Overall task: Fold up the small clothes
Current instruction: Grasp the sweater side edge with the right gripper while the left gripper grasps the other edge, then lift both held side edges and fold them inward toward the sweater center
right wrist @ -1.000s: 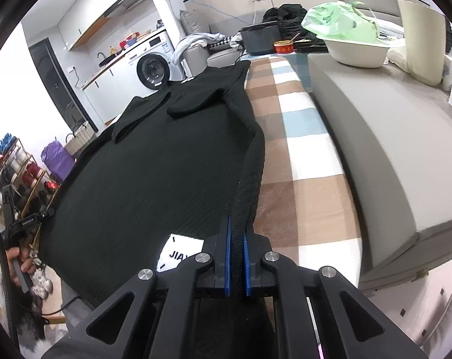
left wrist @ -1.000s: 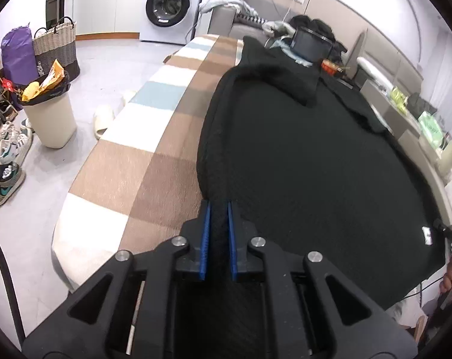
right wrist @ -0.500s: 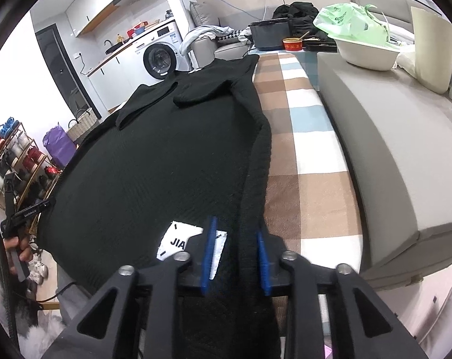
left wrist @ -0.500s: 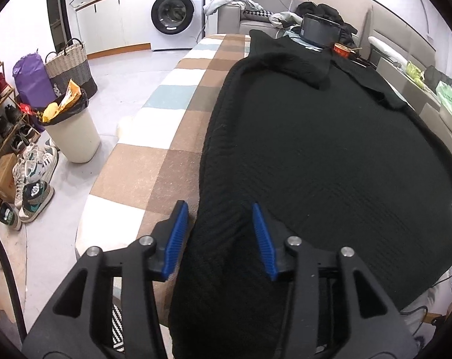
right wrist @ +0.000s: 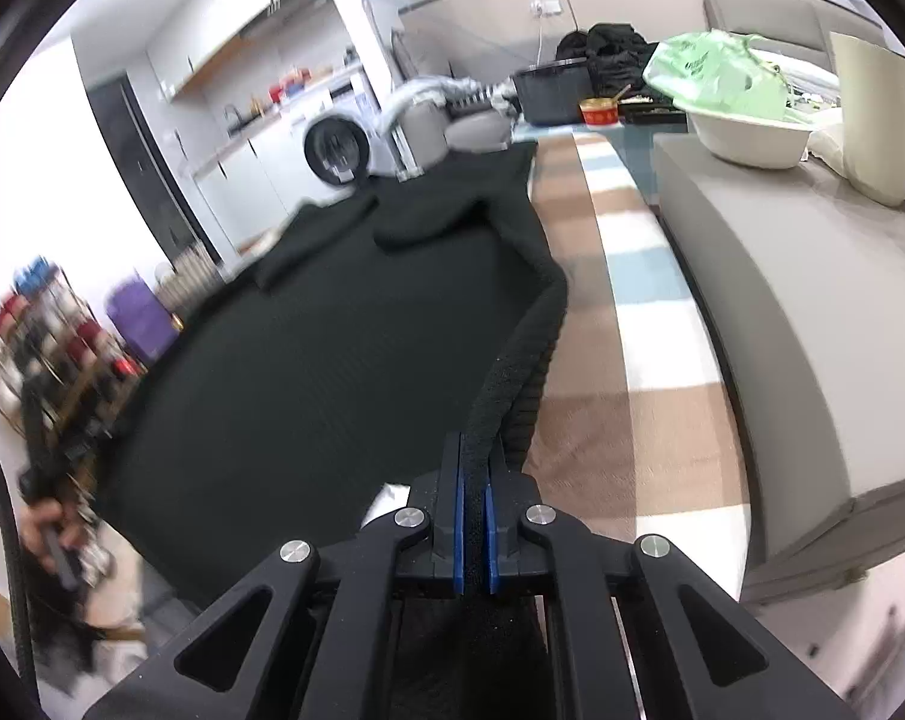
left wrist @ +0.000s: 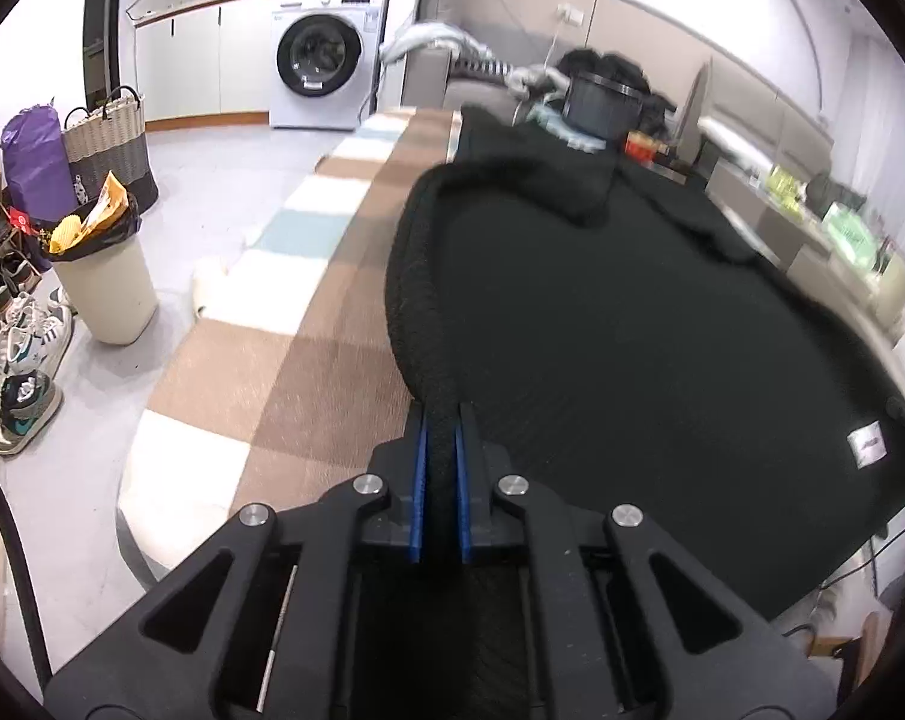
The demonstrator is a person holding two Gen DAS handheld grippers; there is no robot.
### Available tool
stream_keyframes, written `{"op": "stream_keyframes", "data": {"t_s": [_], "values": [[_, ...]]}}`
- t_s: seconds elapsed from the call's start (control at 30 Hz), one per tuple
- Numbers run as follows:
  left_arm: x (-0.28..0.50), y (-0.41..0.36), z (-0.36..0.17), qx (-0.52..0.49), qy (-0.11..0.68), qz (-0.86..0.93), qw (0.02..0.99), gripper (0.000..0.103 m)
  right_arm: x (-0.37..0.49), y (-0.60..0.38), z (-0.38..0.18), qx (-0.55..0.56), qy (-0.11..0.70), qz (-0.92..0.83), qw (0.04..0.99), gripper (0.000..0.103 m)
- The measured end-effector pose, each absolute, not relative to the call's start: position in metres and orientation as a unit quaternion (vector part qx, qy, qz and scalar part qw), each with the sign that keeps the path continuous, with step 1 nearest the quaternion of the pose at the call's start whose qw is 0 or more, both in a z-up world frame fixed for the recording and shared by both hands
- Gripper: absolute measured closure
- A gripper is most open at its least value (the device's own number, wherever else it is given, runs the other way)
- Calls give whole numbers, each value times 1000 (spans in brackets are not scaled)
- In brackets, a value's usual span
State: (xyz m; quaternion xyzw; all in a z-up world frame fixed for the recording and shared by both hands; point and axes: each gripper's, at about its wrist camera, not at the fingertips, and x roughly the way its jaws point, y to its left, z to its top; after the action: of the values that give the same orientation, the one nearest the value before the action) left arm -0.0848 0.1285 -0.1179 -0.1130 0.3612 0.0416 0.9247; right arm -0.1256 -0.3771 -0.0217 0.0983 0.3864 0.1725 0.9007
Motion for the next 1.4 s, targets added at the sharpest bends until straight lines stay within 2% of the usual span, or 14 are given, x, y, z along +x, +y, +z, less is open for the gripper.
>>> {"op": "stream_keyframes", "data": {"t_s": [0.23,0.57,0.7,0.77,0.83,0.9,1.0,1.03,1.1,1.13,1.17,1.4], "values": [[-110,127,-92,-120,332,23,935,98,-142,-392,-2,135,357,191,904,98],[-121,130,-106,-125,368,29,921,97,-146,-389,-20,99,402,191,890,98],[-117,129,-112,-117,380,39,917,97,-142,-385,-30,95,429,195,877,86],[-114,130,-116,-113,388,44,913,92,-142,-385,-33,91,437,191,874,71],[-112,132,-119,-115,395,46,910,86,-146,-386,-34,92,435,192,875,65],[-111,132,-121,-116,396,48,910,81,-150,-389,-36,90,433,197,875,62],[-108,131,-125,-115,400,48,908,80,-153,-388,-38,79,433,198,876,62],[-107,130,-128,-114,403,50,907,80,-153,-387,-39,74,433,198,876,62],[-104,131,-131,-115,406,51,905,87,-153,-384,-41,60,433,197,878,74],[-103,132,-132,-118,404,50,906,96,-153,-383,-42,56,435,193,878,90],[-103,132,-132,-123,402,44,906,96,-152,-381,-46,47,438,186,878,96],[-117,141,-115,-152,370,17,917,98,-159,-399,-37,107,395,227,884,98]]}}
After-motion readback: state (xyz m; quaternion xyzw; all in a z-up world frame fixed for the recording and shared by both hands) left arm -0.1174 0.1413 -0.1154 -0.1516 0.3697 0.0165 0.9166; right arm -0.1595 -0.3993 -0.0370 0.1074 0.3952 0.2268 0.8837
